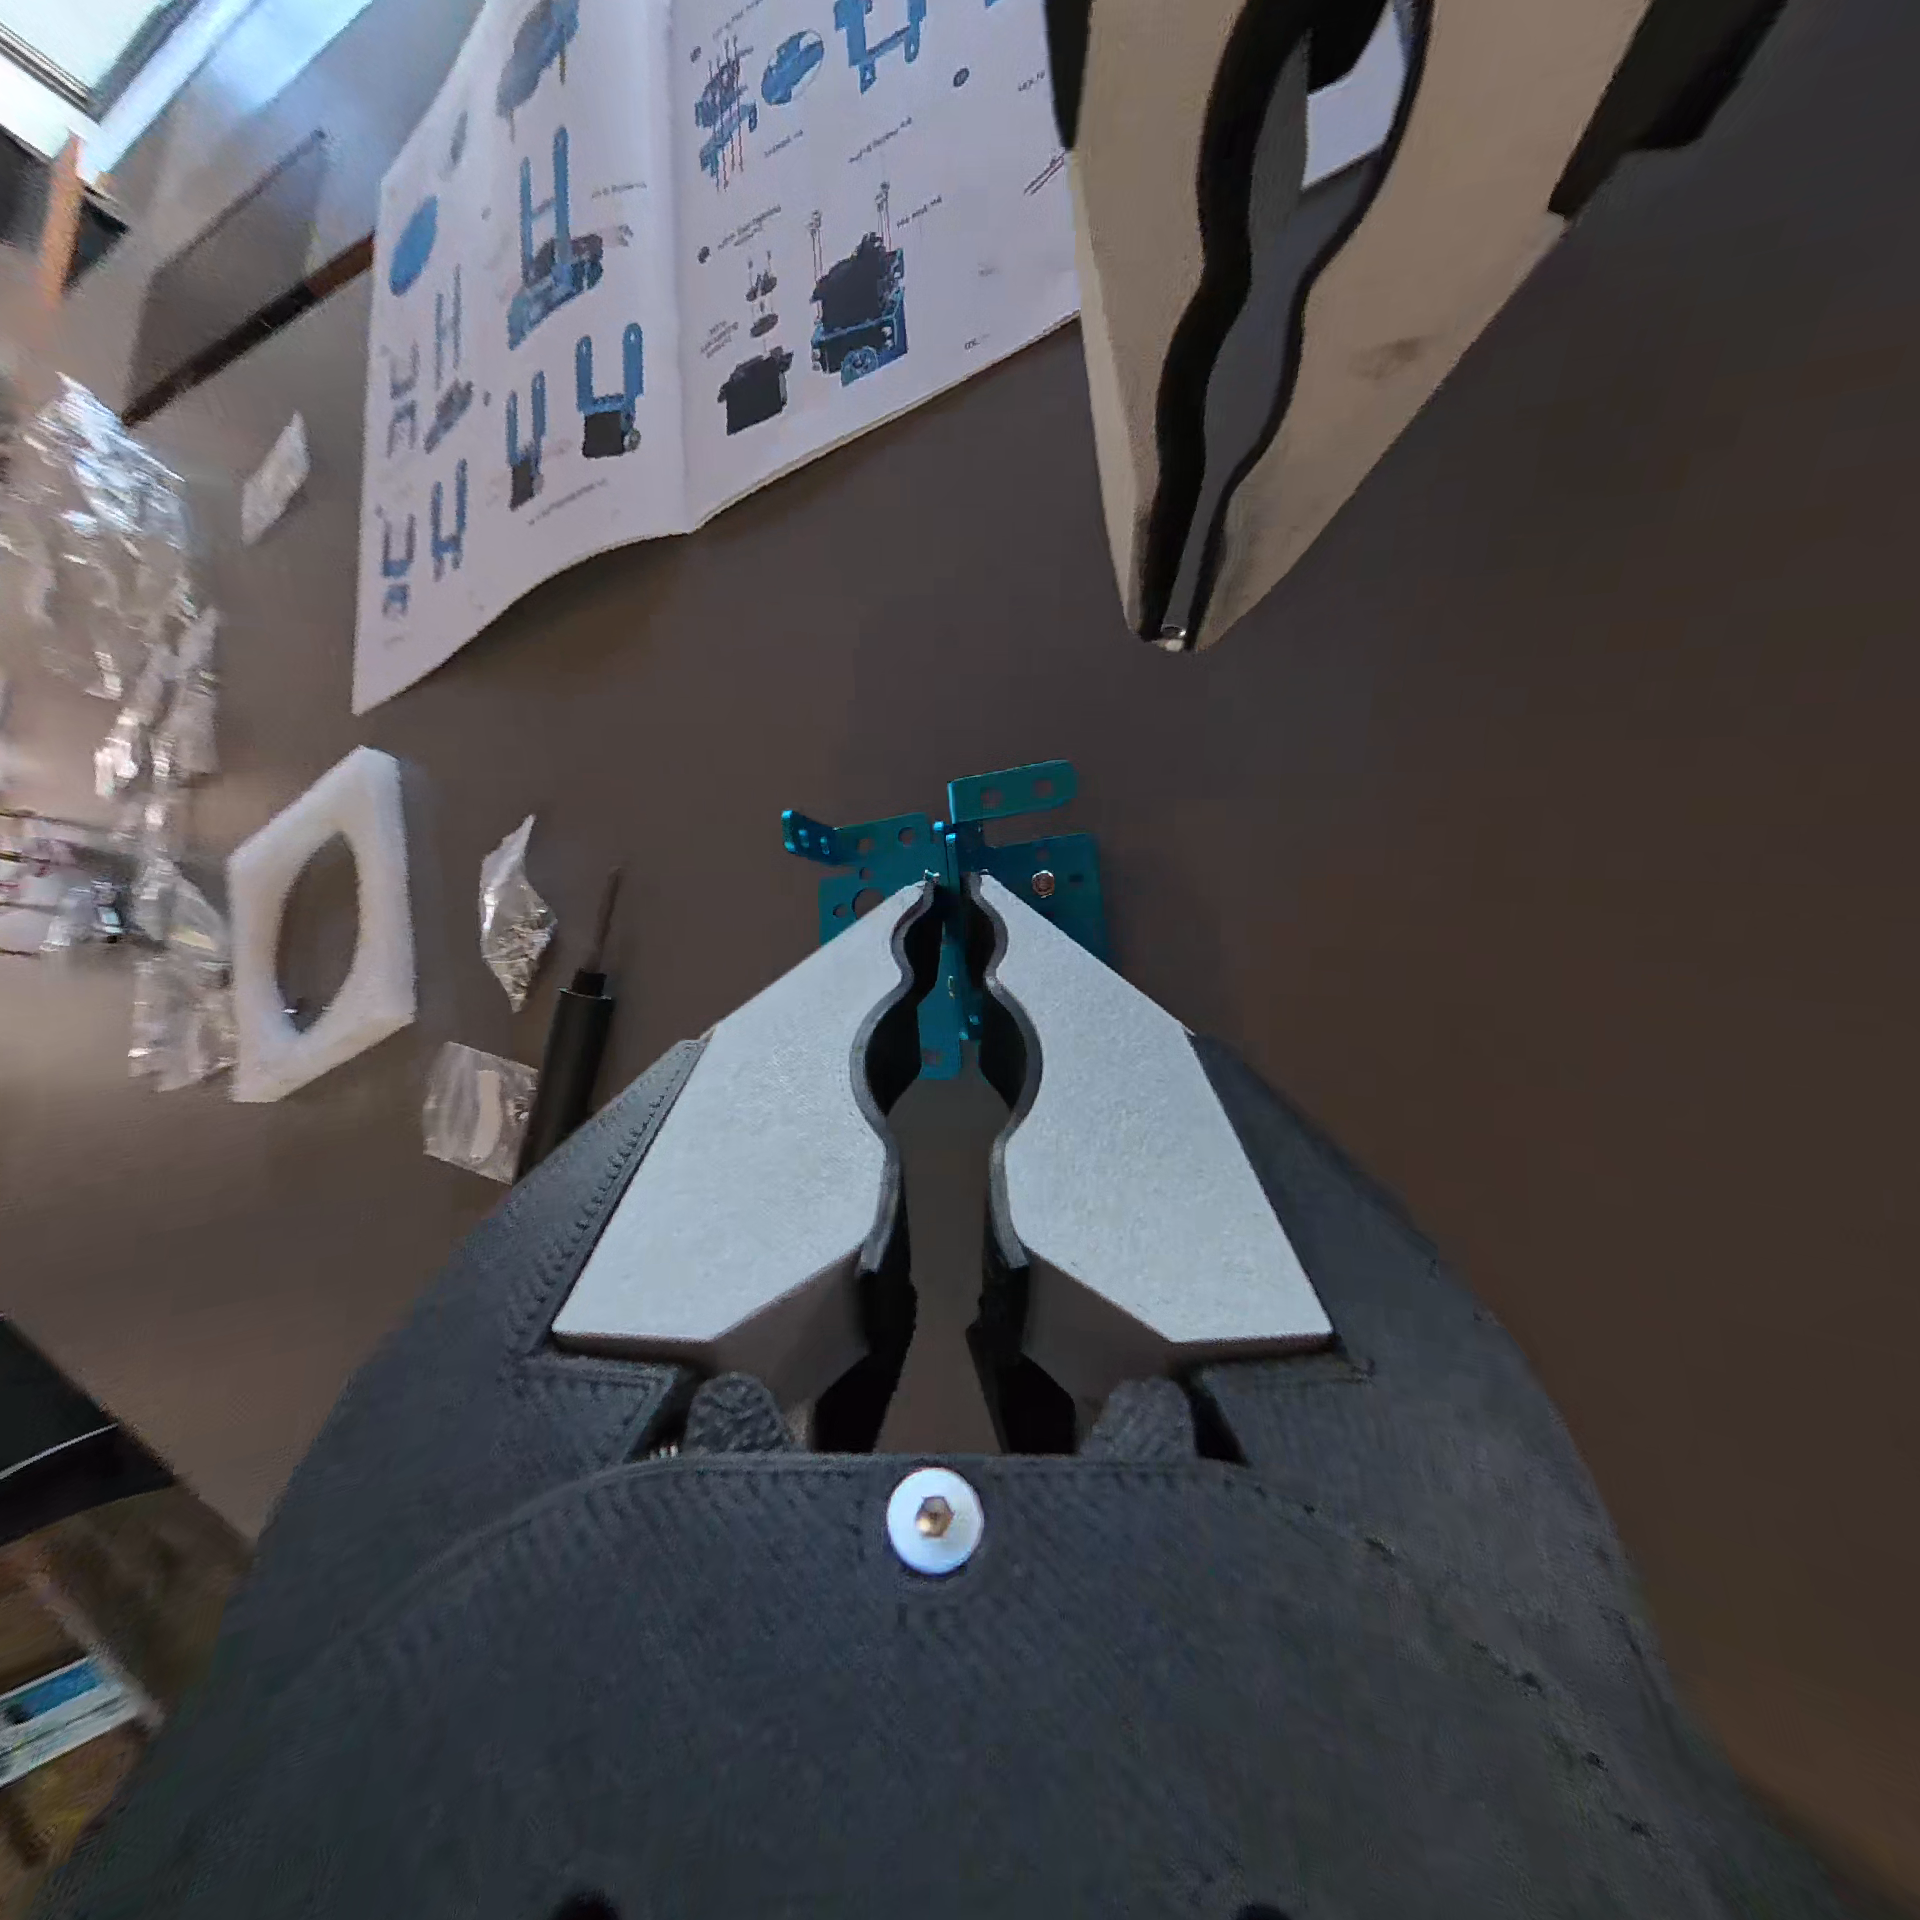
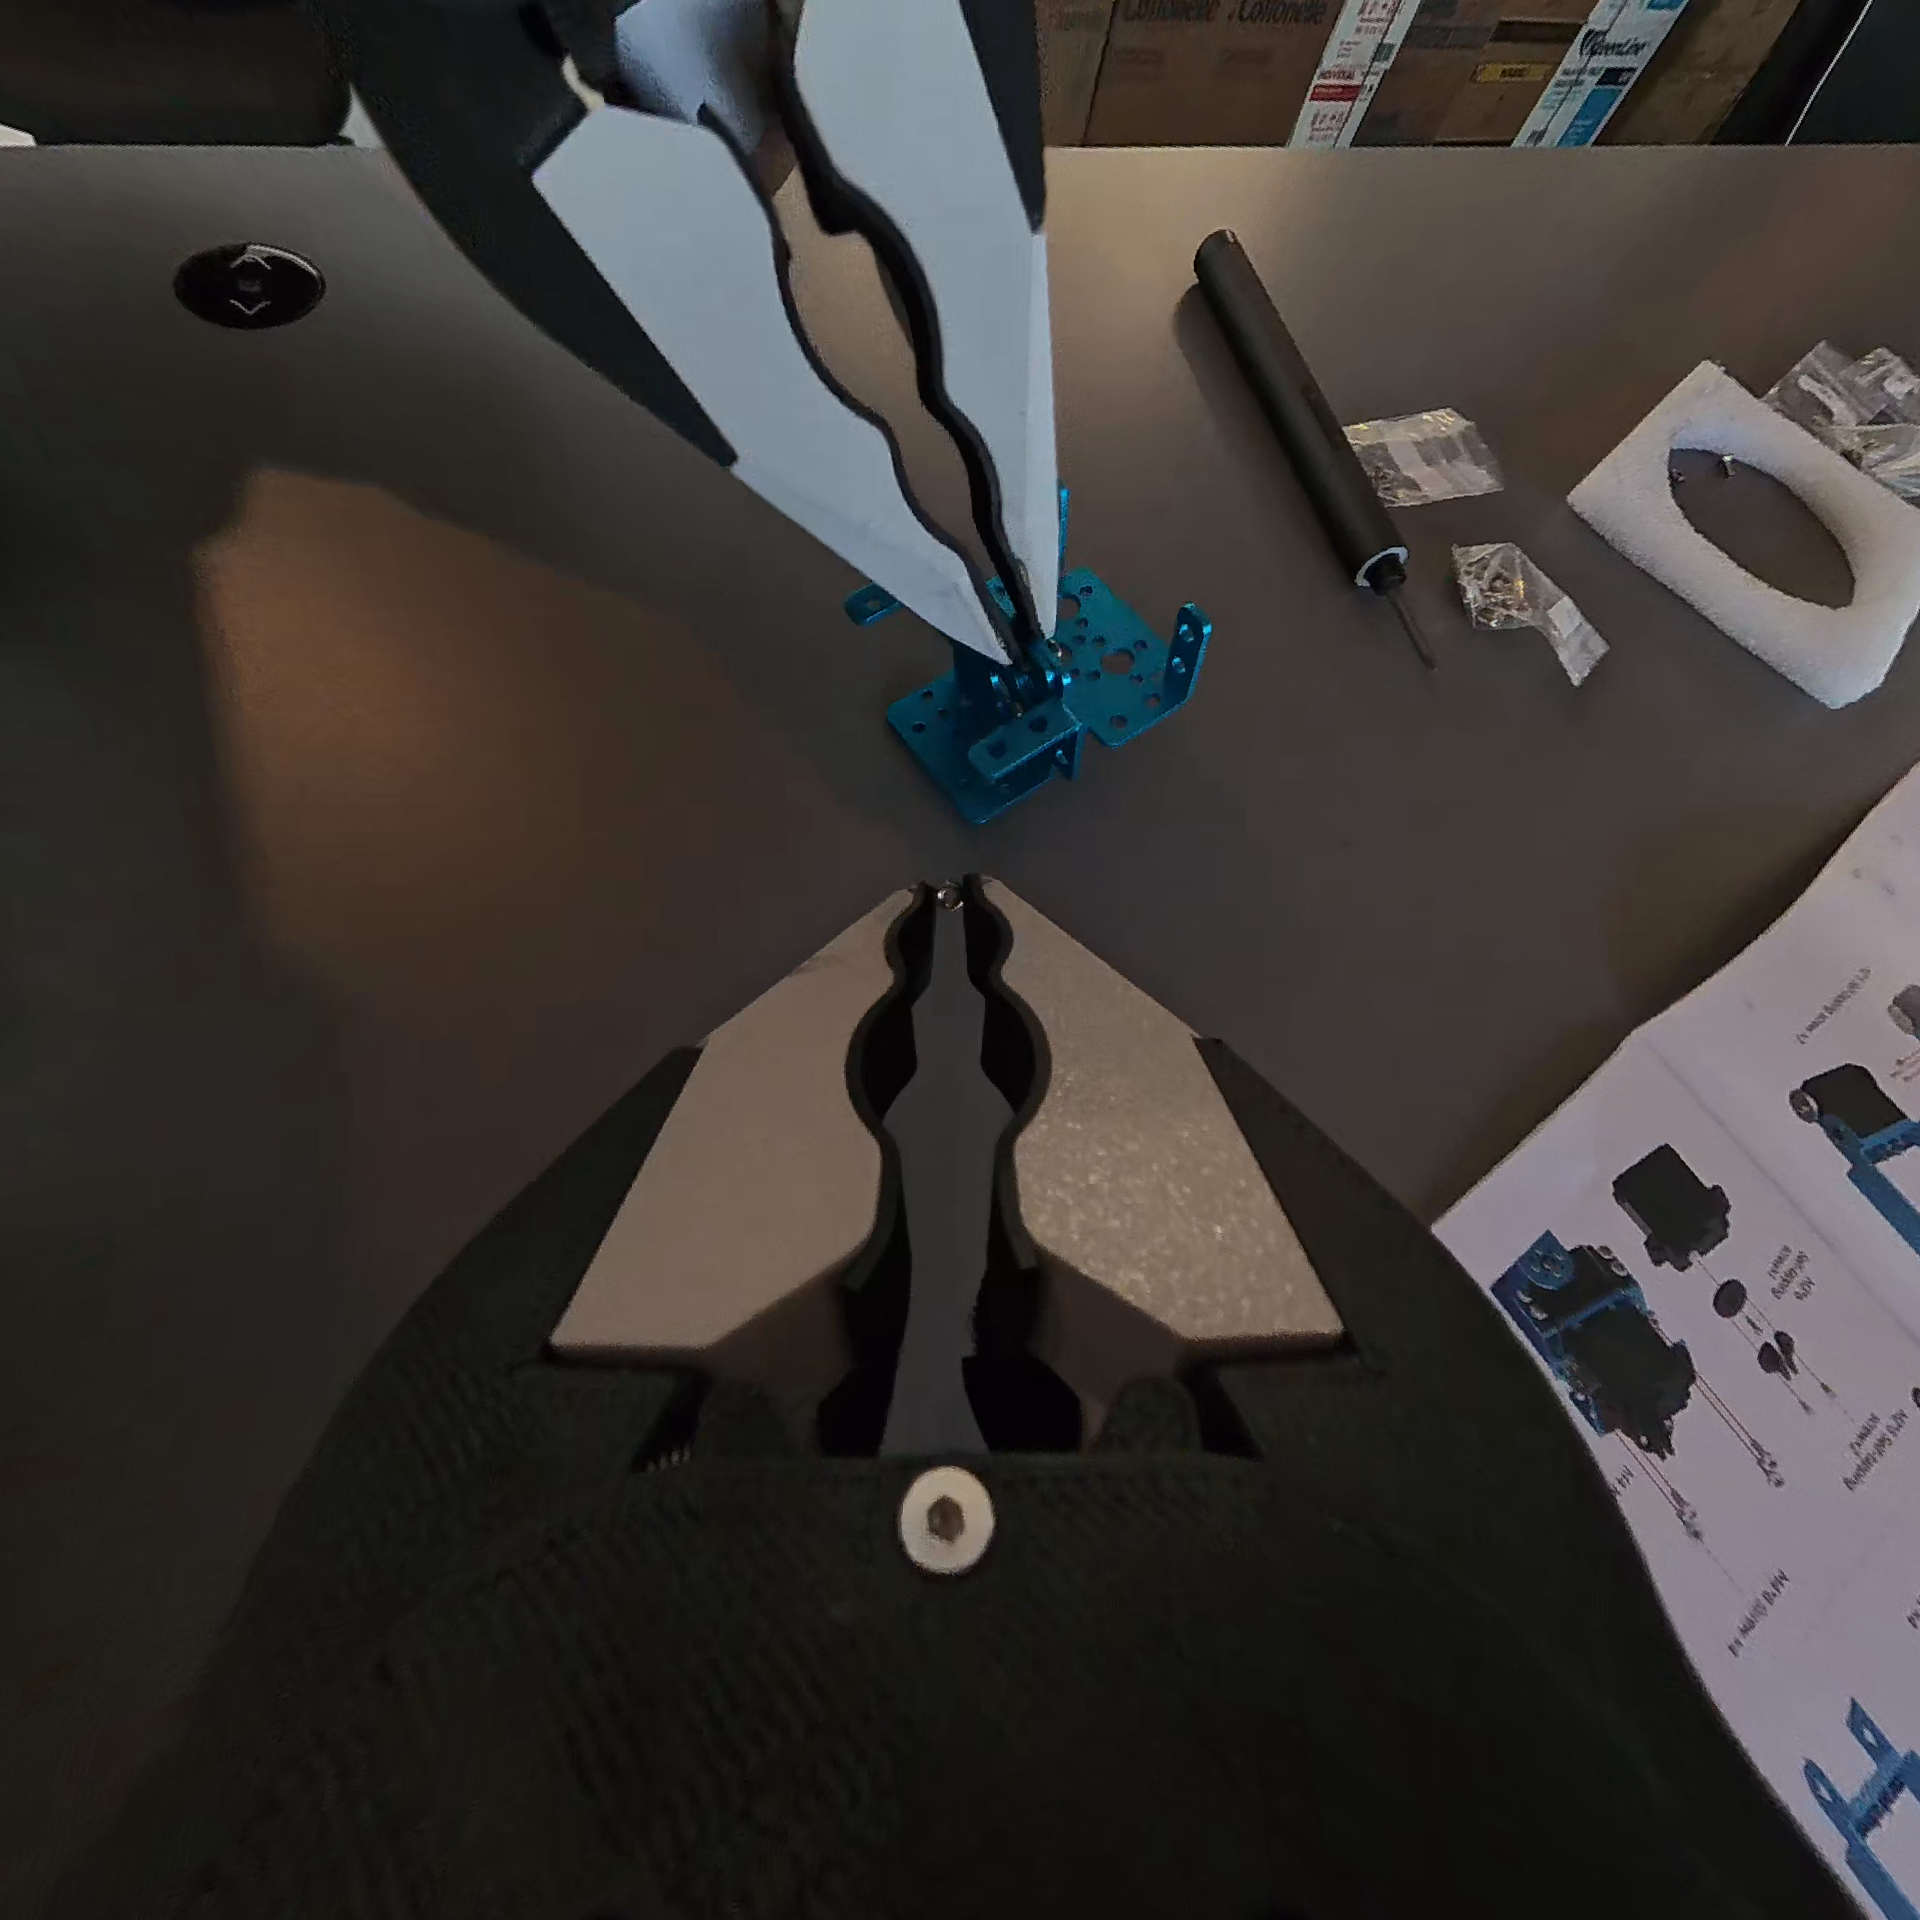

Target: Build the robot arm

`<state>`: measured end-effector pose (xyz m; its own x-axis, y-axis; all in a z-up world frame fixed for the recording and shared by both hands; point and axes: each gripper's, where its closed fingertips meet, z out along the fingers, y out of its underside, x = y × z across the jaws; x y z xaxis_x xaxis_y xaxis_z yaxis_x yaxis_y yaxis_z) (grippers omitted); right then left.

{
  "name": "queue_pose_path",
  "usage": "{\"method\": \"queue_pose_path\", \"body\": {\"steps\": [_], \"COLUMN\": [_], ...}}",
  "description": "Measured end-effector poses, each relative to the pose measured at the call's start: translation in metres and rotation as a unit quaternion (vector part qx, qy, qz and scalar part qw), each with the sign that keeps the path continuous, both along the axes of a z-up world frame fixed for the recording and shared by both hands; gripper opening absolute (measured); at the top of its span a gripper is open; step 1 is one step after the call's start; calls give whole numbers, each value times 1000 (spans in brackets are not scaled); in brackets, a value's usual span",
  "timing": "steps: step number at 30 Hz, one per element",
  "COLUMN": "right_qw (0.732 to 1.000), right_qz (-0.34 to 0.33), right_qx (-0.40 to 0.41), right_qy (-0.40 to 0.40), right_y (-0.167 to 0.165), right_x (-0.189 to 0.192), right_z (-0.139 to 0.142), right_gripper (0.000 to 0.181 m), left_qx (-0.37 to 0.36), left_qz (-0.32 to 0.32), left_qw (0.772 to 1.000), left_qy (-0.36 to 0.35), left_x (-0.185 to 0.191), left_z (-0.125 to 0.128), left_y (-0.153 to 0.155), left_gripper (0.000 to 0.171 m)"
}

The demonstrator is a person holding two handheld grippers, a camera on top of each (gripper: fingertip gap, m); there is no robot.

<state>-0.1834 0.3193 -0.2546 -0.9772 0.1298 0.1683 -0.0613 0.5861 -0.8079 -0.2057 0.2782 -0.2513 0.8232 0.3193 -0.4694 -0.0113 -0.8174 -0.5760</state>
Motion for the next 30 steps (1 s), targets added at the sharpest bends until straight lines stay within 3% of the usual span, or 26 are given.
{"method": "queue_pose_path", "body": {"steps": [9, 17, 30], "right_qw": [995, 994, 994], "right_qz": [-8, -26, -28], "right_qx": [-80, -67, -70], "right_qy": [-62, -86, -79], "right_y": [-20, -24, -24], "right_x": [5, -2, -6], "right_z": [19, 0, -1], "right_gripper": [5, 5, 5], "left_qx": [-37, -46, -45], "left_qz": [-3, 0, -5], "left_qw": [998, 997, 998], "left_qy": [50, 65, 32], "left_x": [8, 11, 16], "left_z": [1, 1, -5], "left_y": [7, 8, 5], "left_gripper": [2, 3, 8]}}
